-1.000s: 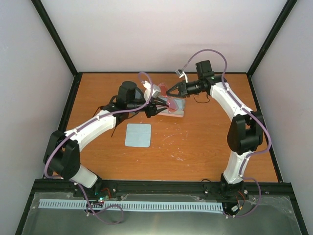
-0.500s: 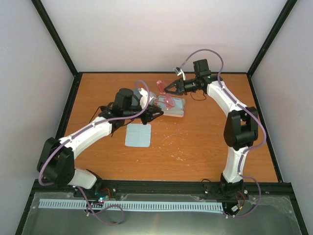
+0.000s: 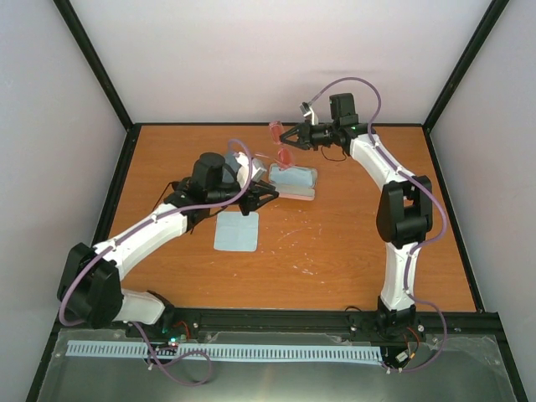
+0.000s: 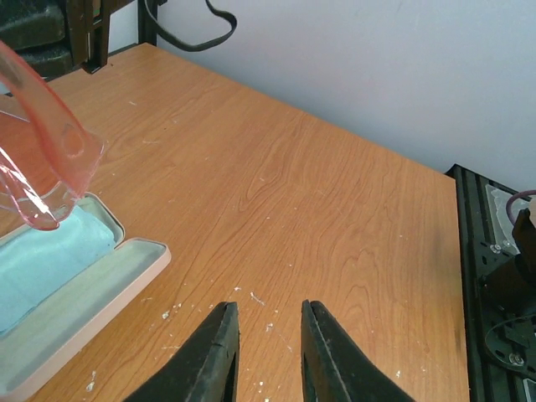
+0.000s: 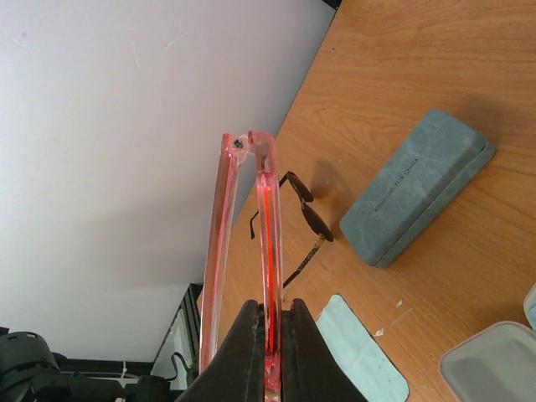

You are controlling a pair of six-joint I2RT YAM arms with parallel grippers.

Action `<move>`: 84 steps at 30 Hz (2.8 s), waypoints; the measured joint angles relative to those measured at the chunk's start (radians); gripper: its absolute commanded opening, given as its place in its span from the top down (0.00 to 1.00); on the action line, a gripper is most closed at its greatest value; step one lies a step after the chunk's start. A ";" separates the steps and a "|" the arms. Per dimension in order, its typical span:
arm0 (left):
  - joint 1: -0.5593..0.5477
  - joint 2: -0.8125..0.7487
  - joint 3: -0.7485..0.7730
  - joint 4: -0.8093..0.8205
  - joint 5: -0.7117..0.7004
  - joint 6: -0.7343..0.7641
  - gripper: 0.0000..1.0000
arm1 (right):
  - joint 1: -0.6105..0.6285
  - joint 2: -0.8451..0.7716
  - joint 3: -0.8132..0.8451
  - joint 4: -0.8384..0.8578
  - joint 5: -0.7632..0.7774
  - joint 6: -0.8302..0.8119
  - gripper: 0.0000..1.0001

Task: Organize the sunglasses
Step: Fold the sunglasses, then place the sunglasses in the sunglasses case.

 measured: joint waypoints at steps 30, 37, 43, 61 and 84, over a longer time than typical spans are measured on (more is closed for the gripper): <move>-0.002 0.128 0.085 0.140 -0.113 0.011 0.73 | 0.035 -0.183 -0.256 0.036 -0.062 0.021 0.97; 0.000 0.153 0.129 0.146 -0.122 0.024 0.73 | 0.020 -0.255 -0.310 -0.036 -0.068 -0.051 0.97; 0.014 0.152 0.145 0.136 -0.137 0.025 0.75 | -0.006 -0.242 -0.299 -0.112 -0.063 -0.093 0.97; -0.002 0.439 0.172 -0.222 -0.127 0.328 0.85 | -0.083 0.209 0.188 -0.469 0.176 -0.472 0.97; -0.011 0.742 0.459 -0.308 -0.257 0.388 0.84 | -0.083 0.203 0.185 -0.452 0.405 -0.658 0.97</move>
